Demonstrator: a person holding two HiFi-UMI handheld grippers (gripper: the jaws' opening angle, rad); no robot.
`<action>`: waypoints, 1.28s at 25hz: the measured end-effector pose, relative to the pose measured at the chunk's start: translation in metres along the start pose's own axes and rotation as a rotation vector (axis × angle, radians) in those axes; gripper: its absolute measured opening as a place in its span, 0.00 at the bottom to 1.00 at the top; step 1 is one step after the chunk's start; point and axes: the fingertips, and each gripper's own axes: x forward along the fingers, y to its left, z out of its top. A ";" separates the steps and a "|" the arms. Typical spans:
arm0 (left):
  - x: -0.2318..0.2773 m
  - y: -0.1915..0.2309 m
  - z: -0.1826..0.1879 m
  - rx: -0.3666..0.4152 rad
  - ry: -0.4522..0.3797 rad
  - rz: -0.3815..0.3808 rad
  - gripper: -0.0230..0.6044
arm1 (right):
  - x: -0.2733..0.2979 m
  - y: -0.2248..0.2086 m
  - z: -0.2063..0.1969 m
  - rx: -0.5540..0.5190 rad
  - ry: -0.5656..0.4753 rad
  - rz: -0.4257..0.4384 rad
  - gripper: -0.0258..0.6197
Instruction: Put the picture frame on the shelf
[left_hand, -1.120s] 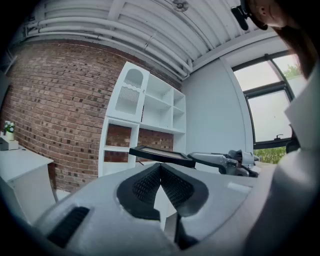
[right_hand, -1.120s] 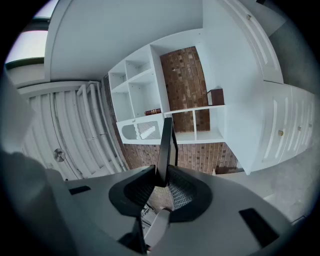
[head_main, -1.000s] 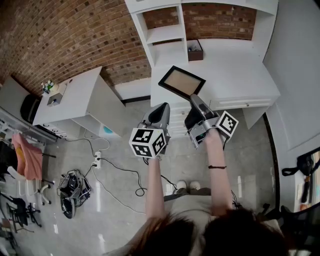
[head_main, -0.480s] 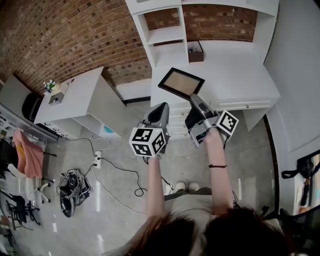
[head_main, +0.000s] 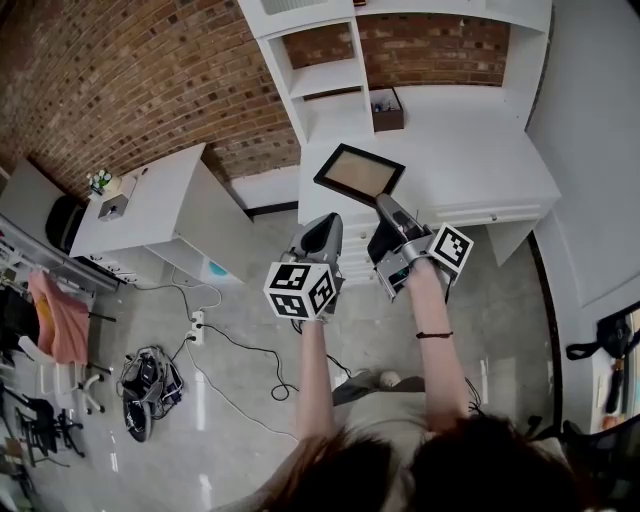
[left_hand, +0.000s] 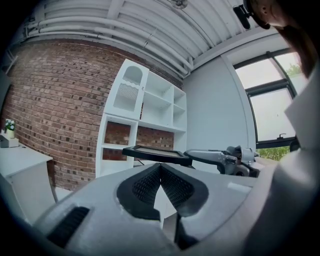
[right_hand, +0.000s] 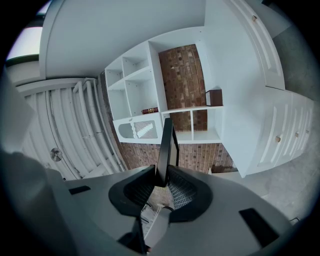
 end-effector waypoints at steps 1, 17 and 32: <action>0.002 0.001 -0.003 -0.002 0.003 0.001 0.05 | 0.002 -0.002 0.002 0.003 -0.001 -0.001 0.16; 0.040 0.054 0.001 -0.001 0.022 -0.012 0.05 | 0.053 -0.029 0.019 0.038 -0.040 0.003 0.16; 0.080 0.096 -0.002 -0.018 0.030 -0.066 0.05 | 0.096 -0.053 0.032 0.039 -0.089 -0.016 0.16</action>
